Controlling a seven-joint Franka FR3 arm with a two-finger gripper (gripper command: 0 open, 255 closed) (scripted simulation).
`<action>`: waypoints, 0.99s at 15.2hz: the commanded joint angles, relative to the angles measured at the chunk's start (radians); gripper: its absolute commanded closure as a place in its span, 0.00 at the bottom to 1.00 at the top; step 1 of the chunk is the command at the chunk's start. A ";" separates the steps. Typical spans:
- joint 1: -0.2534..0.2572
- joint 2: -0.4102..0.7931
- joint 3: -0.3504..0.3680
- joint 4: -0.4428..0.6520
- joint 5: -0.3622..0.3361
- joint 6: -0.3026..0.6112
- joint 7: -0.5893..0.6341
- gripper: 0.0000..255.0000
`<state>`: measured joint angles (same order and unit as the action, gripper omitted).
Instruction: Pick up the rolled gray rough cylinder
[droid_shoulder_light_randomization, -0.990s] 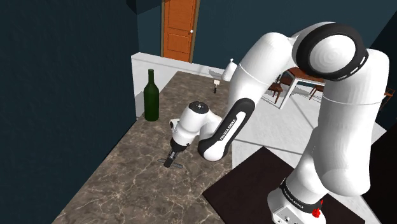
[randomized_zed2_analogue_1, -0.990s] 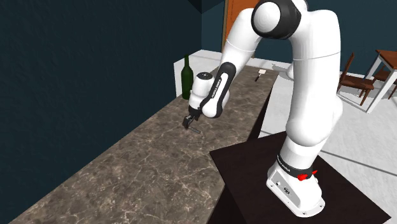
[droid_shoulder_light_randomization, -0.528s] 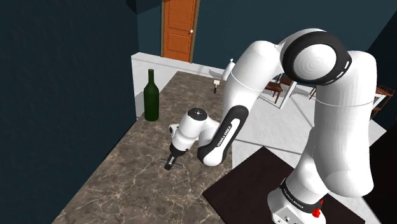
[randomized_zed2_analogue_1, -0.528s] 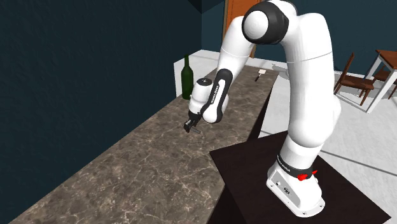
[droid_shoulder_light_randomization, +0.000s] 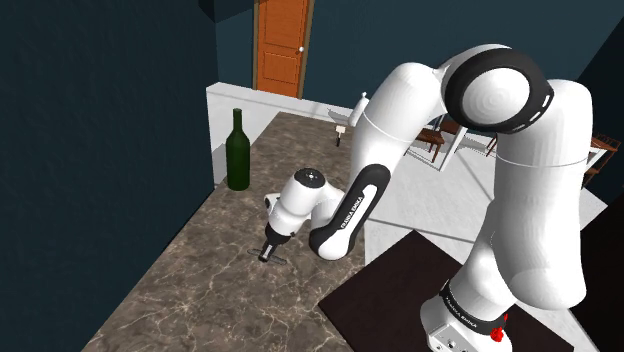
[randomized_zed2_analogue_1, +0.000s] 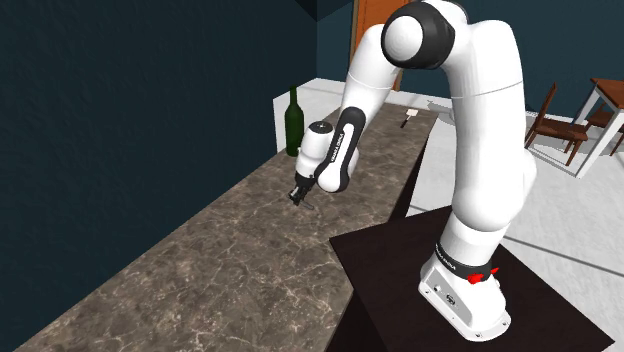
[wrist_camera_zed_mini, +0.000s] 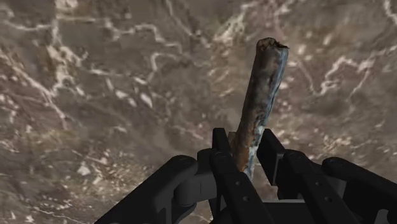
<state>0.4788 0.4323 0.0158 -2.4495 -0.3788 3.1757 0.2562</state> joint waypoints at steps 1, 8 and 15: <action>0.014 0.007 -0.016 -0.006 0.002 0.000 0.009 1.00; -0.075 -0.102 0.080 -0.036 0.029 -0.087 -0.025 1.00; -0.169 -0.206 0.191 -0.056 0.110 -0.175 -0.095 1.00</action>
<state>0.3221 0.2404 0.1922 -2.5028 -0.2818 3.0126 0.1717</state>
